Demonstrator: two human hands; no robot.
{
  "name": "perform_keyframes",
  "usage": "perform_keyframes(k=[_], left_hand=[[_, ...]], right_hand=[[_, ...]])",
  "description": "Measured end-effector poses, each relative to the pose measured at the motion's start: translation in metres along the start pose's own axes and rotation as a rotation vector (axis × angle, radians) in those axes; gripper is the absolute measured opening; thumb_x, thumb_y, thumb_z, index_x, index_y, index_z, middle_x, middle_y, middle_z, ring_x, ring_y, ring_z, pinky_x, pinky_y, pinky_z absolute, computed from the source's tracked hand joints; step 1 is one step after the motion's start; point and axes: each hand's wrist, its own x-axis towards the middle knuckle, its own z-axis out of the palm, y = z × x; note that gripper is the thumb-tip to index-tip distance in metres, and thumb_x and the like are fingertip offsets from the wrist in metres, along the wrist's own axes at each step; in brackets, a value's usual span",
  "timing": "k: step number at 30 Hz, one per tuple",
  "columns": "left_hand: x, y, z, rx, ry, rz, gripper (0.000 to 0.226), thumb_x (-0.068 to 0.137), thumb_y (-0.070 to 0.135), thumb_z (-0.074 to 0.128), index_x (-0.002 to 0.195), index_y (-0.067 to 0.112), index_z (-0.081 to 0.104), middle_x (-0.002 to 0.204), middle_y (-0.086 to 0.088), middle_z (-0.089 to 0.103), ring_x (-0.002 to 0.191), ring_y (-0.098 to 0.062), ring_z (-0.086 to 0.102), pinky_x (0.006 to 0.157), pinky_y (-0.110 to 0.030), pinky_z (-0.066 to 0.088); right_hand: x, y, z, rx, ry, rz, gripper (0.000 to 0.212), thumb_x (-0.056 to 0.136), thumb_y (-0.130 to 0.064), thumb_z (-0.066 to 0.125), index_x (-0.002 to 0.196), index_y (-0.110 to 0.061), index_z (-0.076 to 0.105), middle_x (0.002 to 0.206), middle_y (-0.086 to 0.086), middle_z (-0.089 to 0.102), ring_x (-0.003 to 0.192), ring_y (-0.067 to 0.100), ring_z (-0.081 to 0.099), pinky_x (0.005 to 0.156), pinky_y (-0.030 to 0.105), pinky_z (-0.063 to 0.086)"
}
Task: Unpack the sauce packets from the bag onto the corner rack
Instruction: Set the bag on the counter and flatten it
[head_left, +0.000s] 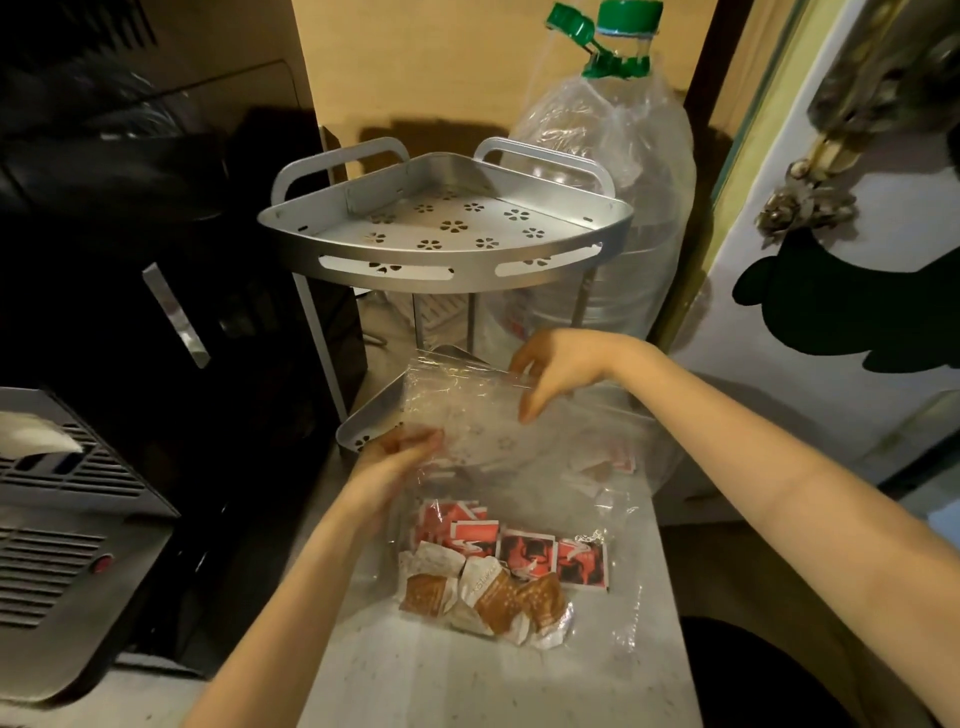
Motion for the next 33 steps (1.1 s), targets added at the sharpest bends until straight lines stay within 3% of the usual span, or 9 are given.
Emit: perform_keyframes(k=[4,10,13,16,19,22,25,28,33], left_hand=[[-0.003,0.0,0.002,0.081,0.053,0.009,0.025,0.077,0.024,0.069,0.099,0.013,0.066,0.102,-0.008,0.07,0.098,-0.029,0.066,0.092,-0.048,0.05],[-0.045,0.001,0.029,0.684,0.527,0.476,0.063,0.087,0.031,0.058,0.14,0.012,0.03,0.145,-0.008,0.038,0.134,-0.021,0.033,0.109,-0.033,0.026],[-0.076,-0.026,0.049,0.71,0.405,0.655,0.058,0.091,0.036,0.043,0.143,0.02,0.023,0.151,0.005,0.023,0.139,-0.005,0.016,0.113,-0.025,0.012],[-0.091,-0.048,0.061,0.616,0.234,0.602,0.06,0.091,0.048,0.026,0.142,0.035,-0.002,0.152,0.02,-0.007,0.141,0.003,-0.005,0.114,-0.016,-0.002],[-0.095,-0.057,0.065,0.632,0.15,0.575,0.061,0.089,0.058,0.013,0.138,0.037,-0.018,0.149,0.017,-0.028,0.139,0.0,-0.02,0.11,-0.012,-0.013],[-0.099,-0.058,0.066,0.659,0.118,0.556,0.067,0.083,0.069,0.002,0.136,0.036,-0.022,0.146,0.015,-0.036,0.137,-0.002,-0.027,0.106,-0.009,-0.018],[-0.109,-0.052,0.061,0.585,0.123,0.526,0.07,0.077,0.076,-0.001,0.134,0.042,-0.02,0.143,0.022,-0.035,0.136,0.004,-0.025,0.107,-0.01,-0.016],[-0.116,-0.039,0.05,0.384,0.134,0.533,0.079,0.078,0.078,0.008,0.143,0.036,-0.008,0.151,0.021,-0.02,0.139,0.006,-0.013,0.11,-0.009,-0.007],[-0.122,-0.019,0.025,0.07,0.084,0.542,0.049,0.095,0.047,0.029,0.141,0.043,0.012,0.154,0.012,0.018,0.138,-0.001,0.023,0.113,-0.03,0.027]], right_hand=[[-0.005,0.0,0.005,0.022,-0.026,0.008,0.032,0.072,-0.033,0.074,0.087,-0.005,0.068,0.076,0.006,0.057,0.068,0.019,0.048,0.059,0.03,0.04],[-0.017,-0.007,0.01,0.09,0.019,0.023,0.031,0.074,-0.033,0.071,0.093,-0.008,0.07,0.075,0.006,0.053,0.067,0.019,0.044,0.051,0.025,0.034],[-0.019,-0.01,0.014,0.134,0.042,0.022,0.033,0.073,-0.032,0.072,0.091,-0.004,0.07,0.072,0.008,0.053,0.061,0.02,0.043,0.054,0.029,0.033],[-0.023,-0.016,0.02,0.248,0.033,0.029,0.029,0.074,-0.026,0.073,0.081,0.001,0.067,0.07,0.01,0.056,0.06,0.021,0.044,0.057,0.033,0.033],[-0.032,-0.024,0.023,0.342,0.009,0.034,0.015,0.075,-0.02,0.072,0.068,-0.009,0.067,0.063,0.007,0.052,0.051,0.018,0.035,0.051,0.031,0.025],[-0.043,-0.04,0.028,0.391,0.016,0.007,0.013,0.07,-0.021,0.072,0.069,-0.008,0.071,0.073,0.012,0.058,0.068,0.025,0.043,0.065,0.038,0.032],[-0.053,-0.058,0.034,0.435,0.017,-0.029,0.024,0.076,-0.011,0.068,0.052,-0.015,0.065,0.057,0.005,0.054,0.054,0.018,0.04,0.054,0.03,0.029],[-0.063,-0.077,0.04,0.478,0.025,-0.073,0.018,0.079,-0.01,0.065,0.062,-0.008,0.061,0.056,0.003,0.049,0.046,0.013,0.04,0.045,0.024,0.031],[-0.068,-0.092,0.06,0.829,0.137,-0.106,0.015,0.081,-0.006,0.064,0.084,0.008,0.062,0.079,0.025,0.058,0.072,0.03,0.051,0.07,0.04,0.043]])
